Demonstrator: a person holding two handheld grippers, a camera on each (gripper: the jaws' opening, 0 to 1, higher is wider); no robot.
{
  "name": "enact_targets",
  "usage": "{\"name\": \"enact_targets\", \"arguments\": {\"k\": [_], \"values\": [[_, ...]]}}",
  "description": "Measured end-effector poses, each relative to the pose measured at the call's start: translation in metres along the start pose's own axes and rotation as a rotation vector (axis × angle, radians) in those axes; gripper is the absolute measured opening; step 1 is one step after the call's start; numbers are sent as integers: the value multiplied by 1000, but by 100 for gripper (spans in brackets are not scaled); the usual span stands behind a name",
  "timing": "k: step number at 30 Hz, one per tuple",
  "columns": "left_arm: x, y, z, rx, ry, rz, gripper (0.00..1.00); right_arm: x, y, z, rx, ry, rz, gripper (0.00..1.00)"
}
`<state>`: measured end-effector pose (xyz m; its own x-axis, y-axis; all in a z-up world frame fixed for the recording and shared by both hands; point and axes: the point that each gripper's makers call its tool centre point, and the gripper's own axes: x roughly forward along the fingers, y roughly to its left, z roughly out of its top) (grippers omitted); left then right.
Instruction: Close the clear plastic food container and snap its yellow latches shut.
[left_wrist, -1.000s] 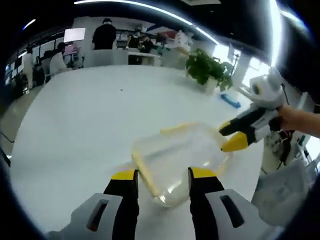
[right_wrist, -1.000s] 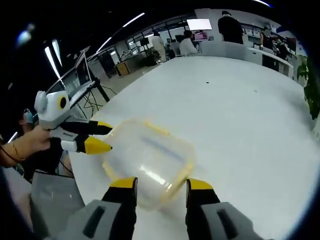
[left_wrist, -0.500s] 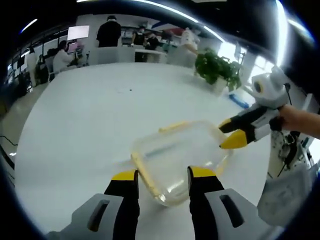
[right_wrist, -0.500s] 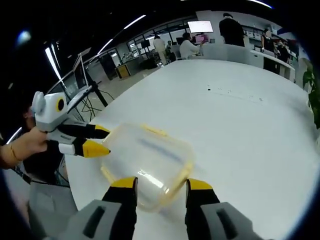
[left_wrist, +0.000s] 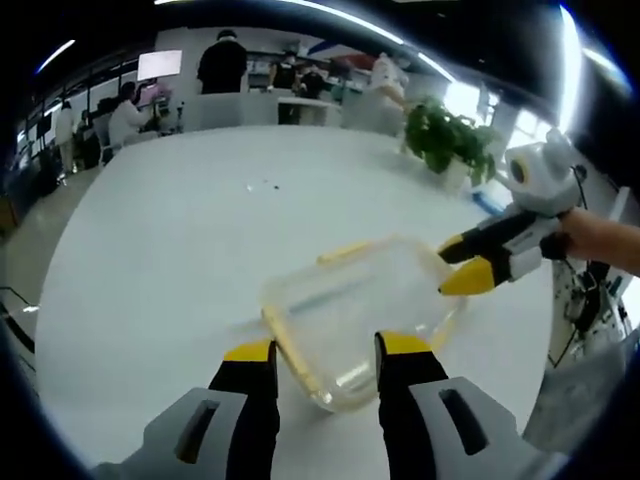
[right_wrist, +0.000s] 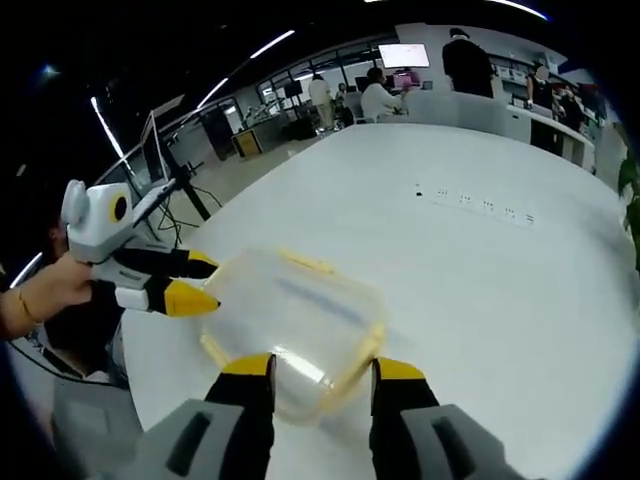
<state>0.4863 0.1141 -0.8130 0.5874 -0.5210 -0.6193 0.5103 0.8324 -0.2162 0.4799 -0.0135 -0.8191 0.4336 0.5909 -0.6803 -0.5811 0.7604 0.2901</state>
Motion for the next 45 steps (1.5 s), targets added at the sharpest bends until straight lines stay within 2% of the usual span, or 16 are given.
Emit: {"name": "enact_targets", "arguments": {"k": [9, 33, 41, 43, 45], "values": [[6, 7, 9, 0, -19, 18, 35, 5, -4, 7, 12, -35, -11, 34], [5, 8, 8, -8, -52, 22, 35, 4, -3, 7, 26, -84, -16, 34], [4, 9, 8, -78, -44, 39, 35, 3, -3, 9, 50, -109, -53, 35], [3, 9, 8, -90, -41, 40, 34, 2, -3, 6, 71, -123, -70, 39], [-3, 12, 8, -95, -52, 53, 35, 0, -2, 1, 102, -131, -69, 47]]}}
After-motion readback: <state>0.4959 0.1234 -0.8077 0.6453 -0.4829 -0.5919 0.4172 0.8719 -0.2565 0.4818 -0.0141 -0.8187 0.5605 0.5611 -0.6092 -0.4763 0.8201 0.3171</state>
